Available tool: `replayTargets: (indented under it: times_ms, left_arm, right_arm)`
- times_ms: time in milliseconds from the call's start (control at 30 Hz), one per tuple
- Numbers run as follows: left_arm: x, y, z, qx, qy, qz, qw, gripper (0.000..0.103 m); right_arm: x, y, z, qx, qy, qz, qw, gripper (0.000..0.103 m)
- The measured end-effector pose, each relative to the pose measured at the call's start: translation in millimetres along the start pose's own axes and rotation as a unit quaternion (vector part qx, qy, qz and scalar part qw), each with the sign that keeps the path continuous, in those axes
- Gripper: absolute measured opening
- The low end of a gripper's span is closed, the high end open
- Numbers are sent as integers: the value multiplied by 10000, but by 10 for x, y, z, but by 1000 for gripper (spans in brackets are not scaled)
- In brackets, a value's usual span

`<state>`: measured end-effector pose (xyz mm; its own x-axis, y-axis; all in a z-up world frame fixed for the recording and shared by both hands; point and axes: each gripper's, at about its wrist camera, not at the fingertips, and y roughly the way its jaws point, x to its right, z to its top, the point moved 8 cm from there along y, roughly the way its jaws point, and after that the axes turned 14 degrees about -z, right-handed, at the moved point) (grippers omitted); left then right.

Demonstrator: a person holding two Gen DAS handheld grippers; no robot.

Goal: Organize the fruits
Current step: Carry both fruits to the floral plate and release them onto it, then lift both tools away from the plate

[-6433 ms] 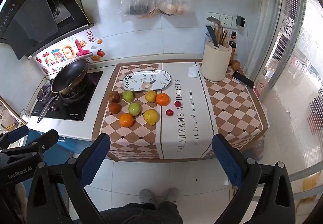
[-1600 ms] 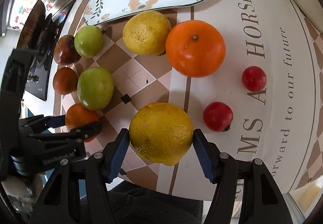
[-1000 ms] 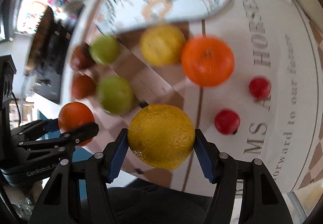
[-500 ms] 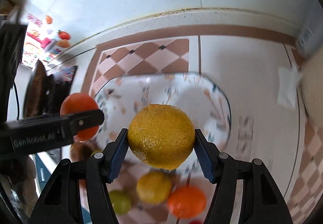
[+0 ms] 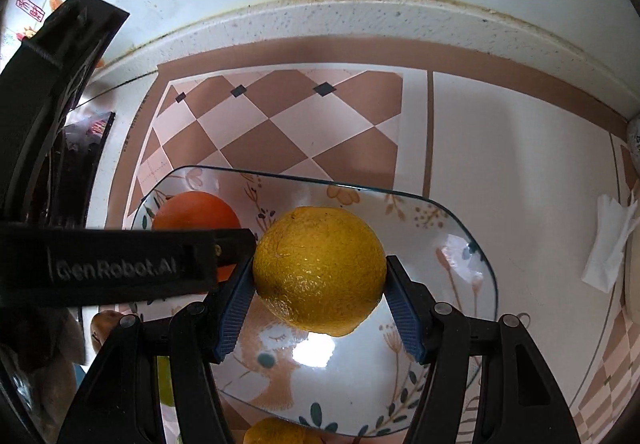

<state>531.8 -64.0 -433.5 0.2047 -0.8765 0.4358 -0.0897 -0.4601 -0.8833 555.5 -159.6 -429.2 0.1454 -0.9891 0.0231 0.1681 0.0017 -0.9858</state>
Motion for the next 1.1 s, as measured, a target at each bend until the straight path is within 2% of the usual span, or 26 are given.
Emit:
replayTargets:
  times_ms: [267, 333, 400, 433, 467, 500, 633, 733, 833, 967, 1100]
  left_arm:
    - [-1, 24, 51, -28, 254, 157, 9996, 63]
    - [0, 28, 64, -35, 328, 196, 9993, 63]
    - [15, 20, 47, -17, 336, 149, 9993, 69]
    - [31, 16, 46, 6, 355, 169, 9992, 78]
    - [39, -12, 53, 41, 402, 210, 9990, 82]
    - [53, -53, 63, 103, 467, 272, 9985, 85]
    - [128, -254, 45, 365, 678, 404, 9962, 85]
    - [173, -441, -17, 667, 879, 659, 9917, 85]
    - [185, -648, -130, 1026, 1011, 870, 9857, 85]
    - [211, -864, -339, 1344, 1111, 971, 9799, 85]
    - [149, -1046, -591, 1626, 1224, 1035, 9736, 85]
  right_arm:
    - [-10, 24, -14, -137, 227, 36, 9996, 67]
    - [22, 7, -25, -164, 332, 66, 9993, 72]
    - [84, -30, -48, -147, 393, 15, 9991, 78]
    - [112, -61, -59, -140, 466, 34, 9988, 79]
    - [145, -91, -76, -157, 512, 16, 9986, 84]
    - [183, -121, -90, -153, 527, 5, 9985, 86]
    - [307, -275, -185, -121, 594, -225, 9979, 87]
    - [401, -402, -311, -129, 627, -452, 9969, 91]
    - [434, -556, -434, -51, 599, -677, 9959, 92]
    - [436, -766, -617, 33, 616, -850, 9945, 92]
    - [408, -1012, -778, 153, 679, -866, 9938, 92]
